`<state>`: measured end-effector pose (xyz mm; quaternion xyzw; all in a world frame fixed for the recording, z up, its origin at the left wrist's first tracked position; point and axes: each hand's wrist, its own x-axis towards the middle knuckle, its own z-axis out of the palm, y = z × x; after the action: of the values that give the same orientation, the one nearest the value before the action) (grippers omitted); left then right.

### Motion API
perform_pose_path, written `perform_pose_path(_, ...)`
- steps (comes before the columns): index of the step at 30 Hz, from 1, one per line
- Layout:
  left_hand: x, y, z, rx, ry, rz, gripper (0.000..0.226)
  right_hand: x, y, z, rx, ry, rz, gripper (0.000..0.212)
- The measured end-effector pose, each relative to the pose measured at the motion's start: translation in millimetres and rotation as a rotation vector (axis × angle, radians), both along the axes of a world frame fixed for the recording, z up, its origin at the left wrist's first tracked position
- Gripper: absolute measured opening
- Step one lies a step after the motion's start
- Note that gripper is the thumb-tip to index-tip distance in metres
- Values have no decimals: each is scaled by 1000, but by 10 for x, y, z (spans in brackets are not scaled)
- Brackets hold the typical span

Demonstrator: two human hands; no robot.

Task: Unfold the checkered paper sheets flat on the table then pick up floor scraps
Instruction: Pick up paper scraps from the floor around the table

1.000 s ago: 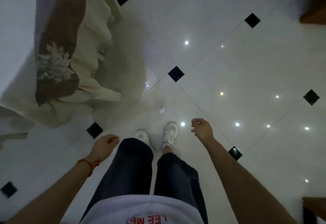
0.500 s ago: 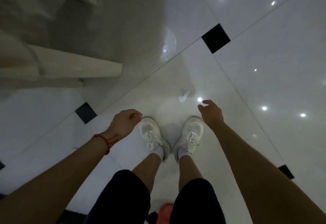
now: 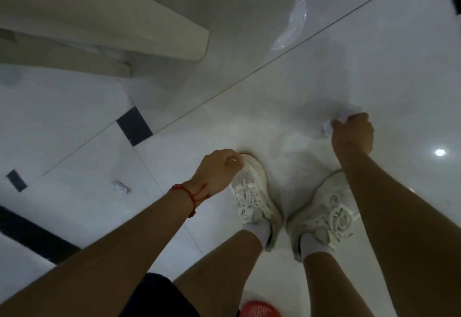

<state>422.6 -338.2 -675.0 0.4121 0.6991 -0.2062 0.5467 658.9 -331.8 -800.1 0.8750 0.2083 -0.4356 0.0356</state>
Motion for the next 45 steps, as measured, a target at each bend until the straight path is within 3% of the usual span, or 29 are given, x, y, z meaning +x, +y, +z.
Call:
perform_pose_path(7, -13, -110, -10, 4, 11, 37, 21, -64, -65, -6, 58, -3, 95, 26)
perform_pose_path(13, 133, -129, 363, 42, 11, 83, 19, -42, -134, 509, 104, 33, 101, 23)
perform_pose_path(26, 494, -192, 2307, 187, -30, 169, 17, 579, -112, 2911, 228, 170, 264, 16)
perform_pose_path(37, 607, -826, 3874, 332, -42, 497, 16, 724, -243, 4913, 346, 277, 385, 15)
perform_pose_path(42, 372, -1241, 4518, 409, -20, 705, 14, 598, -367, 5620, 392, 270, 402, 37)
perform_pose_path(45, 151, -1610, 4807, 440, 21, 800, 13, 396, -476, 5905, 371, 291, 424, 30)
